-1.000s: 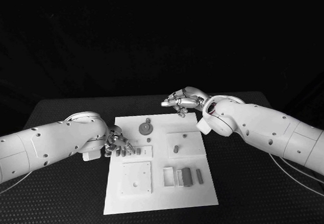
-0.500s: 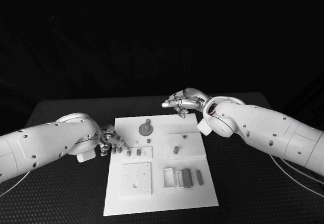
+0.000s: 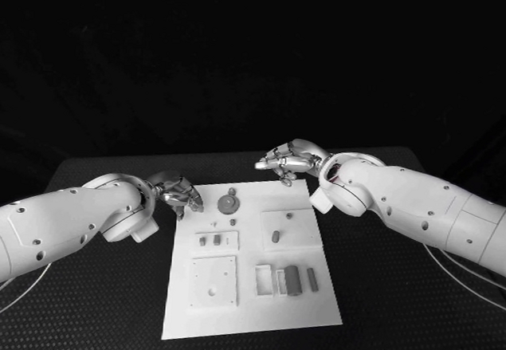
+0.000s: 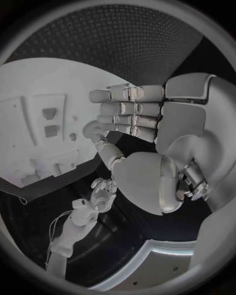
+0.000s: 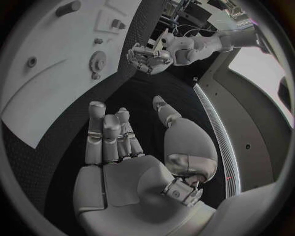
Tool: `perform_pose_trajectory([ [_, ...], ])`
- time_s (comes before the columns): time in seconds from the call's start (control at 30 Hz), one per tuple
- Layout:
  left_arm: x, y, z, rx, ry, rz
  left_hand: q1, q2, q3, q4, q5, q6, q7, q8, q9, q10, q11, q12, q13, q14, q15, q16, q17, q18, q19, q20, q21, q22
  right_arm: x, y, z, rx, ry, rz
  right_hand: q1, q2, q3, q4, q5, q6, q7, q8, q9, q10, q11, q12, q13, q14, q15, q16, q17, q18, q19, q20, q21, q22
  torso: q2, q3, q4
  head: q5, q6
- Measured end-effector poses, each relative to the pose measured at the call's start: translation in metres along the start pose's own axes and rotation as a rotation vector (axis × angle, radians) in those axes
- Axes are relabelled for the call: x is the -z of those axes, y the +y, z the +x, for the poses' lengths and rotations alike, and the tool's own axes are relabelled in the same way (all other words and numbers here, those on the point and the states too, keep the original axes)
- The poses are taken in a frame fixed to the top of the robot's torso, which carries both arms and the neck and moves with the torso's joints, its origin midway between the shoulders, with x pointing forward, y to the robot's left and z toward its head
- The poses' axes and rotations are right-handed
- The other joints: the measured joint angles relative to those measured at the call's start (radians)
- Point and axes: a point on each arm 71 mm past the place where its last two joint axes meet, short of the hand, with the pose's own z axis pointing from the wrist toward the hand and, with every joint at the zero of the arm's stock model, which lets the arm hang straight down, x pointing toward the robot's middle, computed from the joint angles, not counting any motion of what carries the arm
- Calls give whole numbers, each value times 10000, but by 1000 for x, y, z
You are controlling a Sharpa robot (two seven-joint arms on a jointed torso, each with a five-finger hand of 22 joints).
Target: Assemble the parts on the task board
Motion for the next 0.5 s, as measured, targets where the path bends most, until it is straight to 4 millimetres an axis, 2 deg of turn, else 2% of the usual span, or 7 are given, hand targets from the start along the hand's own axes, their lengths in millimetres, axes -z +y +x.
perform_pose_trajectory([
  [0.1, -1, -13, 3, -928, -397, 986, 460, -119, 198, 22, 0, 262, 20, -69, -196, 180, 142, -793, -412, -123, 164, -366, -156, 83, -127, 162, -288, -181, 0, 0, 0, 2, -11, 9, 0, 0, 0, 0, 0, 0, 0, 0, 2, 0, 0, -2, 0, 0, 0, 0, -8, 0, 0, 0, 0, 0, 5, -1, -3, 19, 17],
  [0.2, -2, -26, 8, -1978, -744, 1897, 690, -248, 218, 12, 0, 307, -27, -248, -425, 447, 261, -1674, -775, -72, 216, -605, -219, 114, -55, 233, -421, -271, 0, 0, 0, 1, -9, 7, 0, 0, 0, 0, 0, 0, 0, 0, 9, 0, 0, 28, 0, 1, 0, 0, -8, 0, 1, 0, 0, 0, 7, -1, -9, 32, 32],
  [0.33, -4, -37, 15, -3056, -1079, 2828, 844, -327, 218, 12, -116, 198, -119, -392, -644, 577, 369, -2243, -970, 20, 306, -607, -179, 152, 55, 333, -422, -266, -1, 0, 0, -1, -3, 1, 0, 0, 0, 0, 0, 0, 0, 1, 8, 0, 0, 32, 1, 2, -2, 0, -8, 1, 11, -9, 0, 0, 9, 1, -9, 35, 40],
  [0.5, -7, -47, 28, -4081, -1239, 3665, 893, -376, 102, 4, -232, 131, -185, -474, -829, 676, 345, -2649, -1085, 127, 296, -607, -84, 206, 166, 294, -422, -194, -1, 0, 1, -2, -2, -1, 0, 0, -28, -28, 0, 0, 0, 1, 8, 0, 0, 32, 1, 2, -2, 0, -8, 0, 12, -8, 0, 0, 13, 1, -14, 36, 53],
])
